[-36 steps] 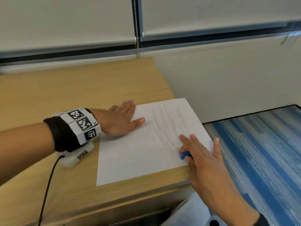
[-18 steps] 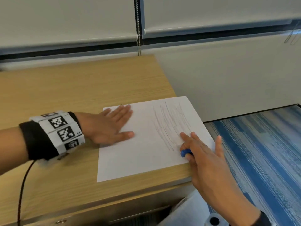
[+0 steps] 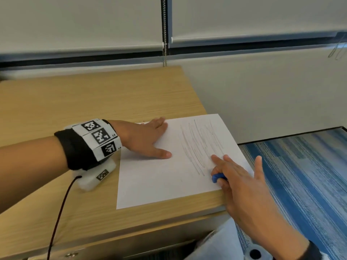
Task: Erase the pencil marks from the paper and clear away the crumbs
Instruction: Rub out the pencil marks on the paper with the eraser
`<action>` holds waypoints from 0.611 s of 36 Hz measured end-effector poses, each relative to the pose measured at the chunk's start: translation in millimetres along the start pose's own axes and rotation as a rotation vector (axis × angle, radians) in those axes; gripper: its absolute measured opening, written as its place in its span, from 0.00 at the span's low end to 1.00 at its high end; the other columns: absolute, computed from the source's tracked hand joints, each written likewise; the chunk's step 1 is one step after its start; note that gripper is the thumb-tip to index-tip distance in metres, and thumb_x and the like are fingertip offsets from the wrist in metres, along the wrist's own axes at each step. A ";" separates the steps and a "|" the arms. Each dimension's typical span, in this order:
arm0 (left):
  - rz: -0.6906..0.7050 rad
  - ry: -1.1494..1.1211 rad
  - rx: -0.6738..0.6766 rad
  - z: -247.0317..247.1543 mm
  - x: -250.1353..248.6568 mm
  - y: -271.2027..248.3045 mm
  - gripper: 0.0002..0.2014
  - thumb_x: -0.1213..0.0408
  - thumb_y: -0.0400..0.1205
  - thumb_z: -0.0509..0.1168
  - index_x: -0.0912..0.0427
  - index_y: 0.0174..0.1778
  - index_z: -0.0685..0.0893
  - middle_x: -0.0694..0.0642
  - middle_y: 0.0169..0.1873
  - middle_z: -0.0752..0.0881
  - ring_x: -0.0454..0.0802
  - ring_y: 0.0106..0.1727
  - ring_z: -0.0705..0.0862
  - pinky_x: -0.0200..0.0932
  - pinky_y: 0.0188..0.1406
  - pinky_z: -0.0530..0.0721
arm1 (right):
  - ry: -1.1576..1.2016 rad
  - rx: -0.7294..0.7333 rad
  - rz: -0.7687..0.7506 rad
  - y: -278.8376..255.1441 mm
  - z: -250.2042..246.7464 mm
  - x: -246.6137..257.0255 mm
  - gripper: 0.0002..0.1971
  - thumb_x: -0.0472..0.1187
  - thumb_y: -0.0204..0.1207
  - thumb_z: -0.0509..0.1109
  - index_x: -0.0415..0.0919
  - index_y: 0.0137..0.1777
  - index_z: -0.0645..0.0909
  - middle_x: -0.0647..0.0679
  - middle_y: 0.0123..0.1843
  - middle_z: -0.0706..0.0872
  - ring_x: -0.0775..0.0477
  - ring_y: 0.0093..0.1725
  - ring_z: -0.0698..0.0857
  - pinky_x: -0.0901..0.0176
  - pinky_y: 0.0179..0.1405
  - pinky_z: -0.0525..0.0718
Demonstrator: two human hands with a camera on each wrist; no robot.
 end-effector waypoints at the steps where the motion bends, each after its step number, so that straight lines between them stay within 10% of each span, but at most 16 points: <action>1: 0.004 -0.025 0.002 -1.9 -0.2 -0.1 0.53 0.28 0.77 0.54 0.53 0.84 0.30 0.49 0.82 0.28 0.45 0.84 0.35 0.50 0.84 0.45 | -0.022 0.005 -0.003 1.2 -1.3 1.2 0.16 0.32 0.73 0.70 0.51 0.56 0.78 0.58 0.59 0.87 0.48 0.72 0.78 0.24 0.75 0.45; 8: -0.026 0.038 0.040 -14.9 -5.9 5.7 0.58 0.30 0.72 0.66 0.45 0.84 0.33 0.50 0.84 0.34 0.52 0.86 0.49 0.57 0.82 0.57 | -0.079 0.278 0.049 19.7 -15.8 8.9 0.10 0.40 0.81 0.63 0.58 0.56 0.76 0.65 0.55 0.81 0.61 0.61 0.78 0.35 0.77 0.31; 11: -0.047 0.062 0.040 -16.4 -5.7 7.0 0.59 0.30 0.71 0.68 0.44 0.84 0.33 0.50 0.85 0.34 0.54 0.85 0.53 0.59 0.80 0.61 | 0.079 0.304 0.063 43.7 -35.6 11.5 0.08 0.41 0.82 0.64 0.57 0.49 0.78 0.62 0.54 0.82 0.58 0.55 0.79 0.37 0.79 0.59; 13: -0.061 0.078 0.040 -16.9 -6.0 7.7 0.59 0.30 0.71 0.68 0.45 0.84 0.33 0.51 0.85 0.35 0.55 0.85 0.54 0.60 0.79 0.63 | 0.095 0.250 0.036 66.0 -49.6 15.3 0.06 0.40 0.81 0.65 0.55 0.49 0.80 0.57 0.53 0.83 0.55 0.50 0.81 0.54 0.59 0.79; 22: -0.099 0.076 0.026 -18.1 -4.6 8.9 0.61 0.30 0.70 0.69 0.47 0.84 0.33 0.49 0.85 0.35 0.52 0.83 0.59 0.55 0.75 0.68 | 0.062 0.290 -0.091 159.1 -24.7 31.7 0.03 0.37 0.75 0.72 0.39 0.46 0.85 0.48 0.44 0.84 0.47 0.44 0.83 0.58 0.42 0.80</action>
Point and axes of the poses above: each hand's wrist, its own y-axis towards the middle knuckle, its own z-axis out of the palm, x = y × z, the point moved 6 cm from there along y, towards the middle knuckle
